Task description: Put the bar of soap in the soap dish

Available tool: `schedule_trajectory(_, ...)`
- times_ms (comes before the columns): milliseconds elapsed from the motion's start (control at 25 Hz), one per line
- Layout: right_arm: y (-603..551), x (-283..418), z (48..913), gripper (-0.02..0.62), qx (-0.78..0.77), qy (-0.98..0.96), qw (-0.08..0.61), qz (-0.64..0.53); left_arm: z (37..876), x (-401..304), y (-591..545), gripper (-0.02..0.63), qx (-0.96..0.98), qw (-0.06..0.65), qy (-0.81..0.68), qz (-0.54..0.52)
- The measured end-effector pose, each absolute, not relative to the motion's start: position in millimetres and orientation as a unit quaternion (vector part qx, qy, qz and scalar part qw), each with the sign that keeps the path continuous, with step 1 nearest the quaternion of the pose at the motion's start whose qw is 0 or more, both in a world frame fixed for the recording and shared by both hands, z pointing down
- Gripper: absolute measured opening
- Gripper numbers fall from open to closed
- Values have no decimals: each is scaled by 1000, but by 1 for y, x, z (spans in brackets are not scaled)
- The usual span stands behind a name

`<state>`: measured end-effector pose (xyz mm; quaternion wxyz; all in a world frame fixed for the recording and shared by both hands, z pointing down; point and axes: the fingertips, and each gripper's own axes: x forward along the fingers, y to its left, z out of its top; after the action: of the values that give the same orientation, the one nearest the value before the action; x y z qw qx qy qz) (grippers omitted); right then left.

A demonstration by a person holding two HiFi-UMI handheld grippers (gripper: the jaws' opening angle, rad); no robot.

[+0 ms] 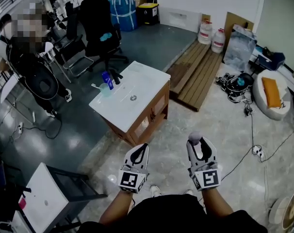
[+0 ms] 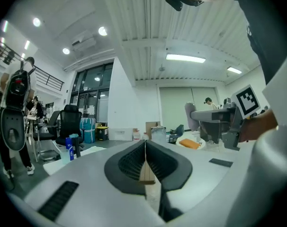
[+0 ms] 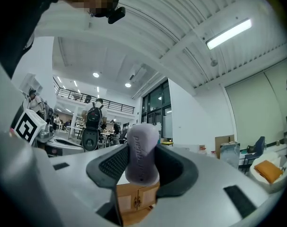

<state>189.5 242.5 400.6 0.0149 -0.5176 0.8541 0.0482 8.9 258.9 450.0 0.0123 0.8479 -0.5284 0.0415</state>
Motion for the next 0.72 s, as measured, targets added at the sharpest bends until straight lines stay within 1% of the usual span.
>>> schedule_trajectory(200, 242, 169, 401, 189, -521, 852, 18, 46, 451, -22, 251, 23, 843, 28, -537, 33)
schedule_trajectory(440, 223, 165, 401, 189, -521, 852, 14, 44, 452, -18, 236, 23, 842, 31, -537, 31)
schedule_trajectory(720, 170, 164, 400, 189, -509, 859, 22, 45, 454, -17, 194, 23, 837, 40, -545, 35)
